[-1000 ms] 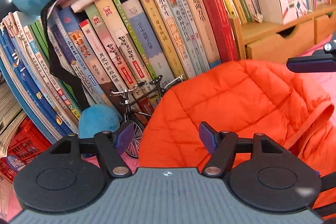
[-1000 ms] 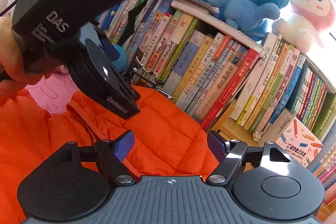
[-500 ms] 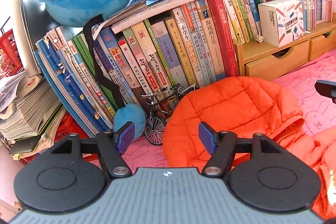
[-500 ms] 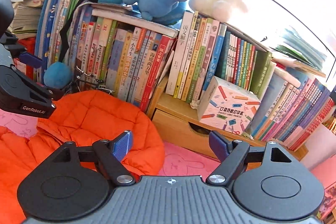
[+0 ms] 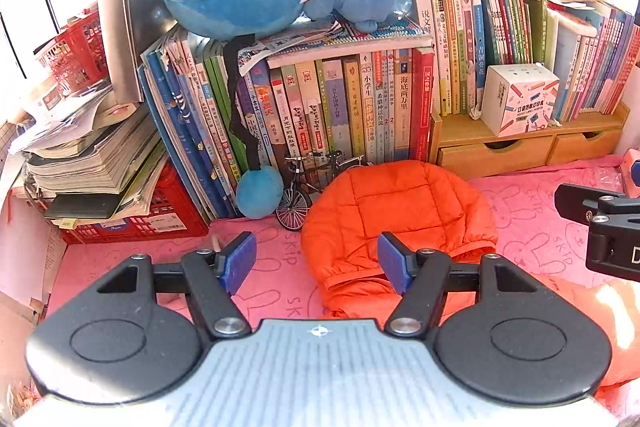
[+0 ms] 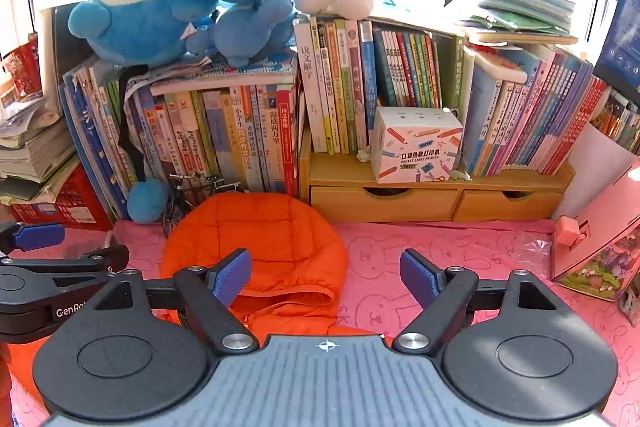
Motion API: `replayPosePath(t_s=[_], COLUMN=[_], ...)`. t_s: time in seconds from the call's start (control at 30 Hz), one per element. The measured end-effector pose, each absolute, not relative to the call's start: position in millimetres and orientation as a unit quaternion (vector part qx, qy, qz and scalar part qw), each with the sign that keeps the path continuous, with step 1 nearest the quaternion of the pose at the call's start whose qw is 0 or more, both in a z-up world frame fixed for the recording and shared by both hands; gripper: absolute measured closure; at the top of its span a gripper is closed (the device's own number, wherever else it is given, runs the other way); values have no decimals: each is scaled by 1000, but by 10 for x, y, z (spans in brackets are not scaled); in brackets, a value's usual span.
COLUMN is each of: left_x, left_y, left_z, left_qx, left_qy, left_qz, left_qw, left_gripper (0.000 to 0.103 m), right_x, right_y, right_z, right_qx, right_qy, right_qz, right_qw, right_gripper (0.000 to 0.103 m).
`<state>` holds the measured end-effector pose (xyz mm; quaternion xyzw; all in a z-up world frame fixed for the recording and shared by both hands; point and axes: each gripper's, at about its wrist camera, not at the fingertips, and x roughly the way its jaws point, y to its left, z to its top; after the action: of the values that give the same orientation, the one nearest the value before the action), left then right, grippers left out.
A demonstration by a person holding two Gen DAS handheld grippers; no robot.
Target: Fold clothes
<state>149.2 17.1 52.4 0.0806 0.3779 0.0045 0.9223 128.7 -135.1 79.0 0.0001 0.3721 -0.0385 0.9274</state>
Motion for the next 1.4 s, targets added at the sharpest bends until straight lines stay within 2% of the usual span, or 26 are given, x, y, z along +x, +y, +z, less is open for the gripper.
replayPosePath(t_s=[0.17, 0.4, 0.8, 1.4], left_x=[1412, 1359, 1580, 2115], left_y=[200, 200, 232, 301], left_z=[695, 656, 185, -427], left_qx=[83, 94, 103, 93], left_qy=[367, 376, 443, 502], left_qz=[17, 22, 26, 58], left_qw=[926, 921, 890, 858], left_gripper=[34, 33, 33, 32], right_x=[1225, 1161, 1296, 1945], right_y=[-1234, -1137, -1152, -1107], right_z=[985, 929, 420, -256], right_qx=[-20, -52, -102, -88], right_qy=[356, 364, 404, 456], right_qz=[-23, -3, 61, 78], right_qw=[934, 930, 907, 882], right_gripper=[17, 16, 14, 13])
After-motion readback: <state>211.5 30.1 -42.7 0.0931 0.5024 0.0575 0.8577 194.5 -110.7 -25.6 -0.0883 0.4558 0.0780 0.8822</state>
